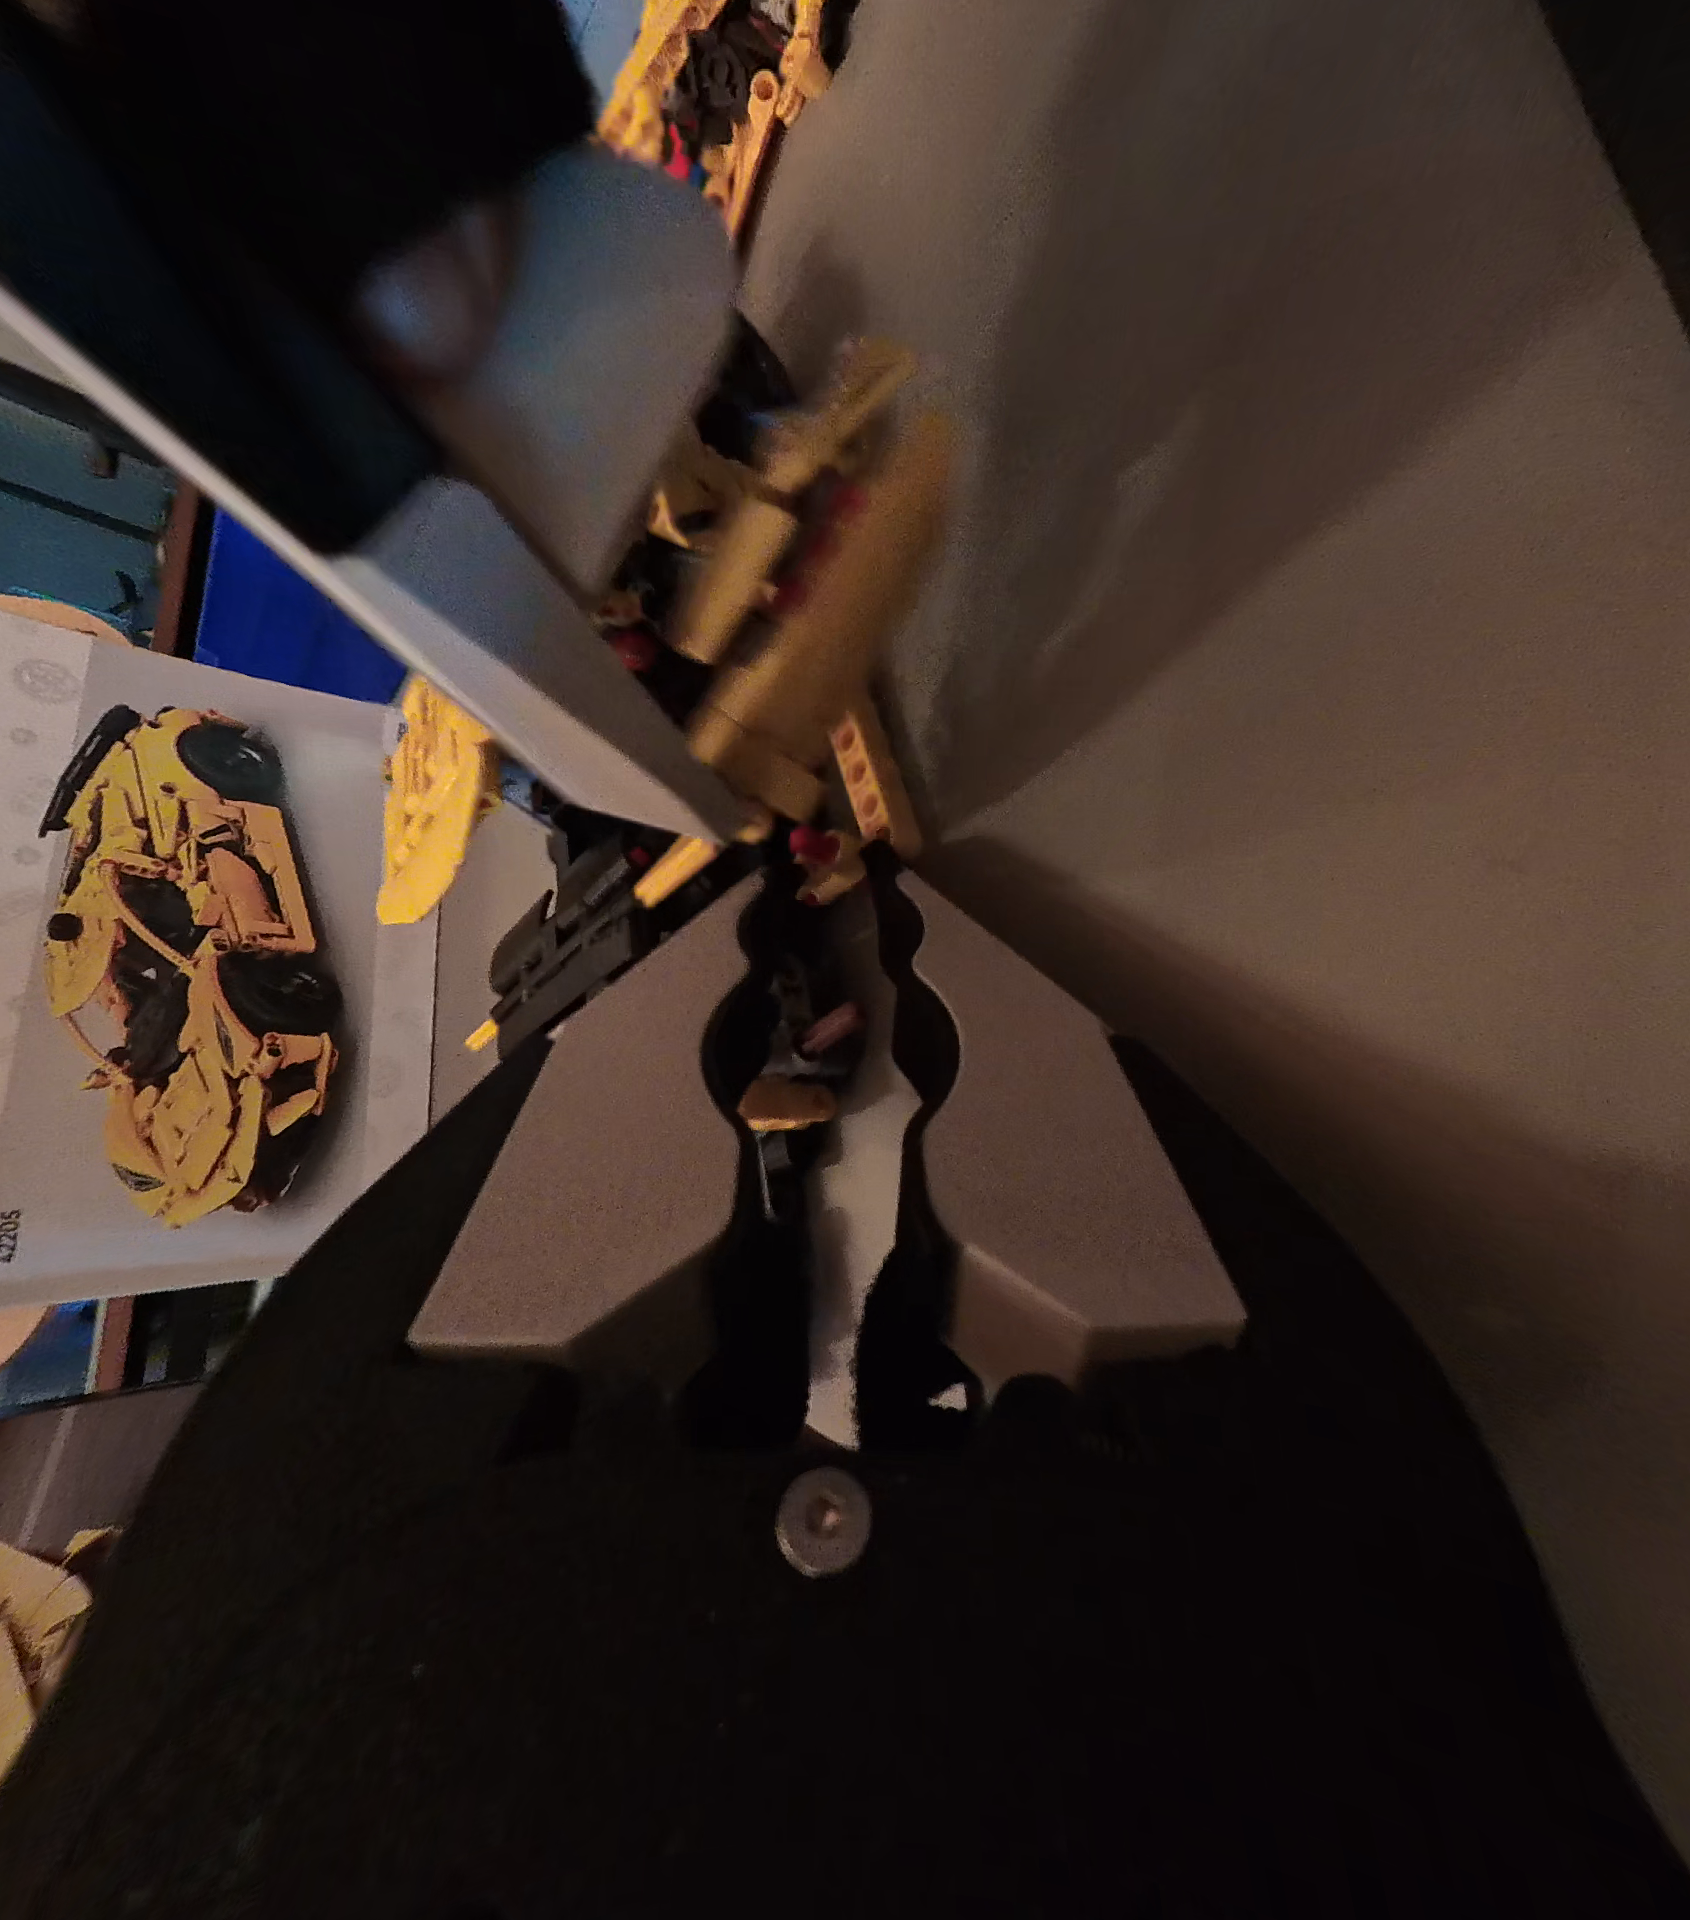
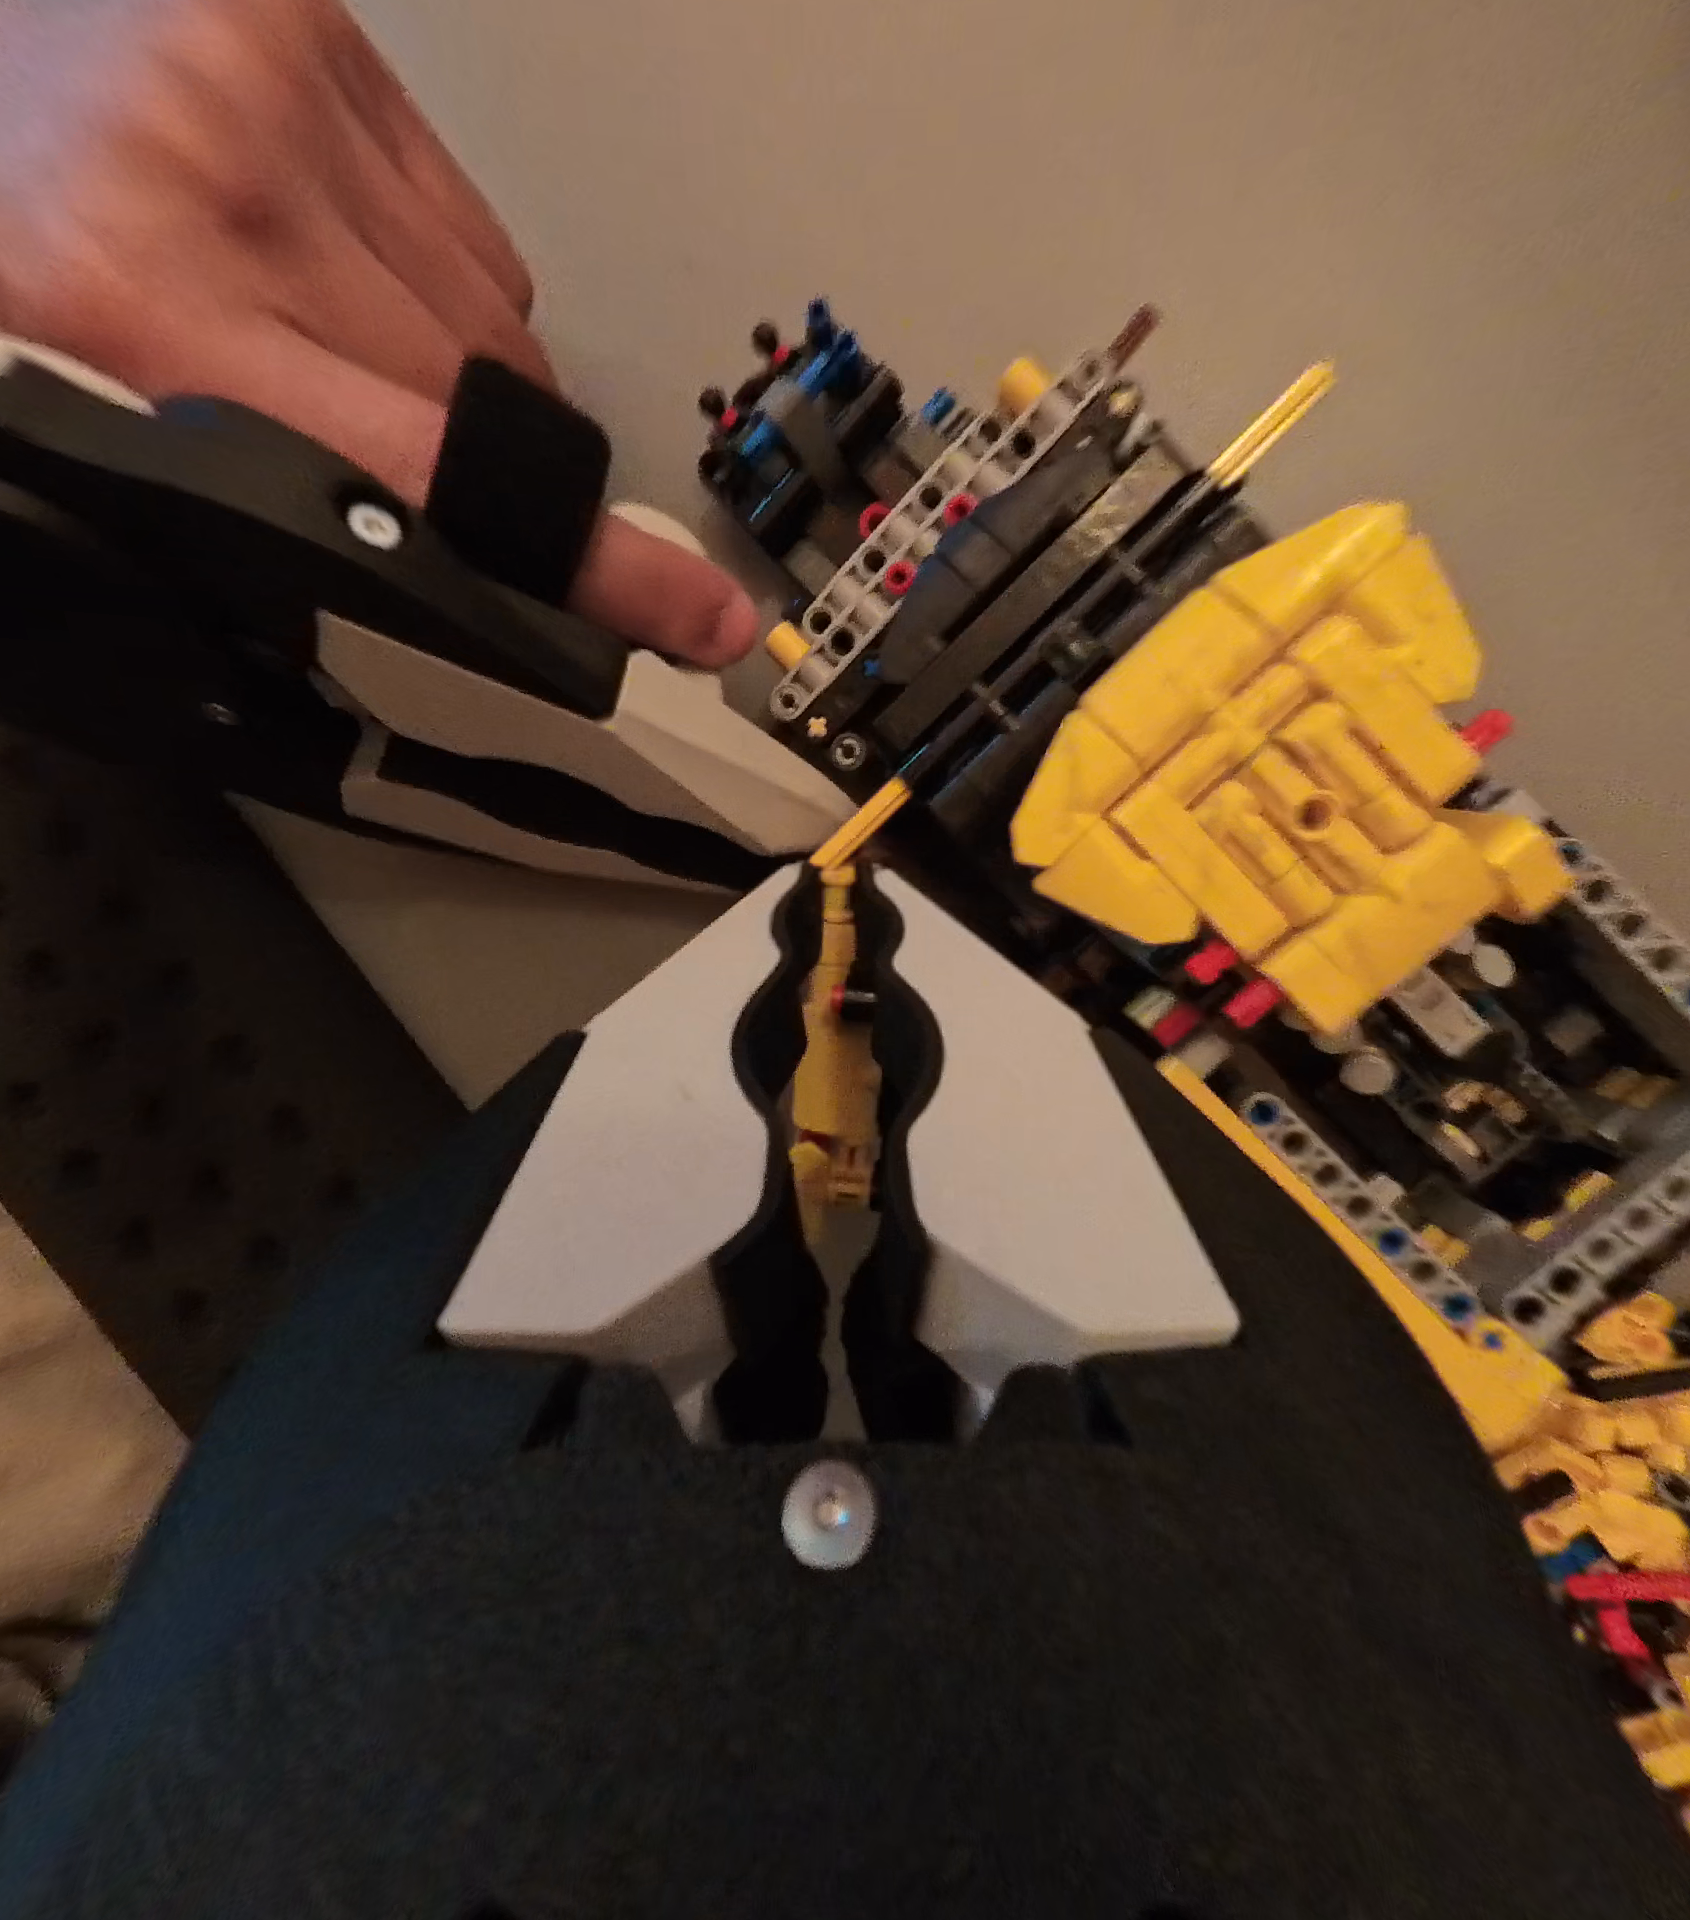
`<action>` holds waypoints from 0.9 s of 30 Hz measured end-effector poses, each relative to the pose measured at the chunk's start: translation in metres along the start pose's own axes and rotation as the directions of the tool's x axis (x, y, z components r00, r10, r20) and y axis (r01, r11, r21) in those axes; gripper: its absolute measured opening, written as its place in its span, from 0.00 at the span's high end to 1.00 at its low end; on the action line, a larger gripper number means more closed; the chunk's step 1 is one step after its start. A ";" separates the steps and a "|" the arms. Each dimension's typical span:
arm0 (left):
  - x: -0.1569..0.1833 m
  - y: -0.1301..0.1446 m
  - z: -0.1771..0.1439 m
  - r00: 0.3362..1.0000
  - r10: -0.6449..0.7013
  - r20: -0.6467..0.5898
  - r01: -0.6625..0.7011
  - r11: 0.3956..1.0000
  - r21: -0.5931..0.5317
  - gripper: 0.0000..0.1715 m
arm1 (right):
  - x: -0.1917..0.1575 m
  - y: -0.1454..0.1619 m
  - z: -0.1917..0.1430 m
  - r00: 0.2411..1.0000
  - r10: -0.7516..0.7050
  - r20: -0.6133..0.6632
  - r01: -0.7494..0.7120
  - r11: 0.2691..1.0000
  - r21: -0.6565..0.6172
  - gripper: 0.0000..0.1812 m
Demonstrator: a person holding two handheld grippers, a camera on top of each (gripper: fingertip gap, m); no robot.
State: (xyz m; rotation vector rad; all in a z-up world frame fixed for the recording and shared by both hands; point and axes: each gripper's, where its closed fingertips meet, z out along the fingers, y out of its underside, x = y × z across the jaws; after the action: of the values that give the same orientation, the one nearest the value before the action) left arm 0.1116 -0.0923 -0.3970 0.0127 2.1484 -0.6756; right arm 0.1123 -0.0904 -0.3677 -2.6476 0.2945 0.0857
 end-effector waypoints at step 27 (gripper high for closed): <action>-0.119 -0.006 -0.104 0.138 -0.762 -0.633 0.961 -0.051 0.271 0.90 | -0.031 -0.144 -0.074 0.678 -0.212 0.704 -0.446 0.642 0.624 0.98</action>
State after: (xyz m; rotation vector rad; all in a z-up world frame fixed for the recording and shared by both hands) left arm 0.1078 -0.0221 -0.2554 -1.1444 1.7520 -2.3738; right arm 0.1144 0.0066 -0.2343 -1.5286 0.1751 0.8657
